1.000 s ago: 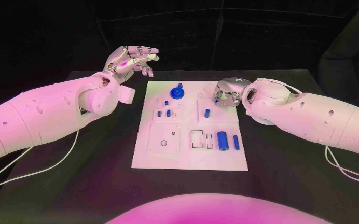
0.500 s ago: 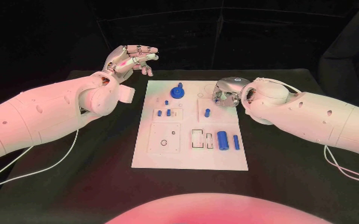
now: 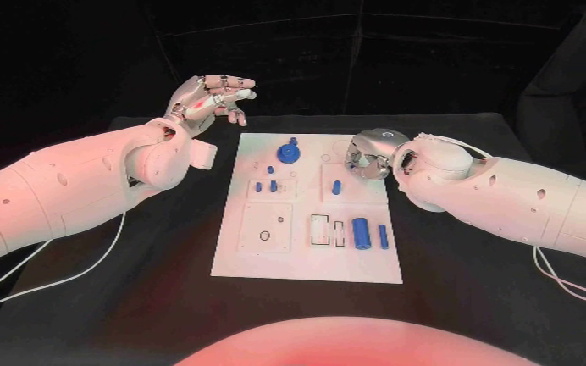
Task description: Assemble the parts on the task board
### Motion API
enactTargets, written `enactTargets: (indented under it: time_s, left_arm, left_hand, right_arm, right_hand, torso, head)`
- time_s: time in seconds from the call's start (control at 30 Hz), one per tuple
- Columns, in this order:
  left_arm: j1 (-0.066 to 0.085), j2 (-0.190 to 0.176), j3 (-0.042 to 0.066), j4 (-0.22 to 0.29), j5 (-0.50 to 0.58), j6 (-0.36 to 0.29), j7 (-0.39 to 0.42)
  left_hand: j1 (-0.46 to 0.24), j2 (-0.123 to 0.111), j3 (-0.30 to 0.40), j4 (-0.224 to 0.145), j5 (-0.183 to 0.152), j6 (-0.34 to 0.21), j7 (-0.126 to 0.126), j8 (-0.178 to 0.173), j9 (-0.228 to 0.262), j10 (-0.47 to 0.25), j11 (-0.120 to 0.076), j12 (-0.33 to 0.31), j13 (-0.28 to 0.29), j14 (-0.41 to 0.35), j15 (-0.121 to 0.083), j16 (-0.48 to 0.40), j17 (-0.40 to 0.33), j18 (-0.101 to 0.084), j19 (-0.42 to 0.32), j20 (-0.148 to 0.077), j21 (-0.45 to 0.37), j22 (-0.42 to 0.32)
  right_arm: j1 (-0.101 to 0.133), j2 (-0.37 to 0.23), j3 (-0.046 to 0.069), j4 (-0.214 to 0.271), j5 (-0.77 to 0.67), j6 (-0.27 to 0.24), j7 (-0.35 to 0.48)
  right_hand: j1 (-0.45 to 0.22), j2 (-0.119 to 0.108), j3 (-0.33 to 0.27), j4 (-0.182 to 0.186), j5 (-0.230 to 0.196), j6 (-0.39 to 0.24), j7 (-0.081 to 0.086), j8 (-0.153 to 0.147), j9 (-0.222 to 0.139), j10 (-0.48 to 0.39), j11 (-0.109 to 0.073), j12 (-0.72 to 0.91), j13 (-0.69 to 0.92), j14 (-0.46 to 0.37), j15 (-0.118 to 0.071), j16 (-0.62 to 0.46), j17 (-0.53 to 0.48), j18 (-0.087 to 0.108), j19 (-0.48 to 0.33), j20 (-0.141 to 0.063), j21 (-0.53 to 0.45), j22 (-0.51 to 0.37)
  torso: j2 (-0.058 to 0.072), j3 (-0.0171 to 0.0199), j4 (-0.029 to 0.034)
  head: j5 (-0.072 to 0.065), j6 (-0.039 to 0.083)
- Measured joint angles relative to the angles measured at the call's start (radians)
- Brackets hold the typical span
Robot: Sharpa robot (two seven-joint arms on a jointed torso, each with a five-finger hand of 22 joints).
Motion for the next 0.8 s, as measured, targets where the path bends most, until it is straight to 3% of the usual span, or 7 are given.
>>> enactTargets:
  time_s: [0.13,0.27,0.5,0.63,0.8]
  left_arm:
    - [0.000,0.003,0.000,-0.012,0.000,0.015,0.000]
    - [0.002,0.004,0.000,-0.024,0.000,0.028,0.001]
    - [0.002,0.007,0.000,-0.036,0.000,0.043,0.002]
    - [0.002,0.010,0.000,-0.036,0.000,0.049,0.003]
    - [0.002,0.011,0.000,-0.038,0.000,0.053,0.003]
  left_hand:
    - [-0.016,-0.003,-0.008,0.008,0.000,-0.008,0.002,0.004,0.000,-0.005,0.002,0.006,0.000,-0.004,0.004,0.000,-0.003,0.000,0.000,0.000,0.000,-0.003]
    - [-0.084,-0.019,-0.061,0.049,0.000,-0.019,0.001,0.012,0.000,-0.019,0.006,0.022,-0.001,-0.008,0.008,0.001,-0.008,0.000,-0.005,0.005,-0.016,-0.013]
    - [-0.089,-0.023,-0.088,0.066,0.000,-0.026,0.001,0.020,0.000,-0.027,0.005,0.031,-0.001,-0.009,0.009,0.004,-0.011,0.000,-0.005,0.005,-0.020,-0.021]
    - [-0.089,-0.023,-0.096,0.066,0.000,-0.026,0.001,0.019,0.000,-0.027,0.005,0.038,0.000,-0.009,0.009,0.004,-0.013,0.000,-0.001,0.009,-0.026,-0.022]
    - [-0.089,-0.023,-0.098,0.068,0.000,-0.026,0.001,0.023,0.000,-0.027,0.005,0.040,0.000,-0.009,0.009,0.004,-0.014,0.000,-0.001,0.009,-0.026,-0.023]
  right_arm:
    - [0.000,-0.010,0.001,0.014,0.003,-0.025,-0.008]
    - [0.001,-0.021,0.001,0.028,0.007,-0.047,-0.013]
    - [0.006,-0.049,0.001,0.064,0.012,-0.079,-0.019]
    - [0.014,-0.071,0.003,0.100,0.017,-0.096,-0.021]
    - [0.016,-0.081,0.012,0.189,0.032,-0.135,-0.004]
  right_hand:
    - [-0.005,-0.005,0.006,-0.006,0.000,0.000,0.000,0.000,0.000,0.000,0.000,0.000,-0.001,0.000,0.000,0.000,-0.001,0.000,0.000,0.000,0.000,0.001]
    - [-0.009,-0.009,0.015,-0.010,0.000,0.000,0.000,0.000,0.000,0.000,0.000,0.000,-0.002,0.000,0.000,0.000,-0.001,0.000,0.007,0.000,0.005,0.005]
    - [-0.011,-0.011,0.024,-0.018,0.000,0.000,0.000,0.000,0.000,0.000,0.000,0.000,-0.004,0.000,0.000,0.004,0.000,0.000,0.007,0.000,0.012,0.012]
    - [-0.013,-0.013,0.024,-0.019,0.000,0.000,0.000,0.000,0.000,0.000,0.000,0.000,-0.003,0.000,0.000,0.004,0.002,0.000,0.008,0.000,0.012,0.016]
    - [-0.019,-0.011,0.037,-0.032,0.009,0.000,0.000,0.000,0.000,0.003,0.004,-0.001,-0.003,0.000,0.000,0.010,0.006,0.000,0.014,0.000,0.019,0.025]
  torso:
    - [0.000,-0.0006,0.0002]
    - [0.000,-0.0004,0.0010]
    - [0.000,-0.0003,0.0023]
    - [0.000,-0.0011,0.0039]
    - [0.000,-0.0011,0.0039]
  head:
    - [-0.002,0.000]
    - [-0.001,-0.002]
    - [-0.002,-0.003]
    - [-0.003,-0.003]
    - [0.005,-0.005]
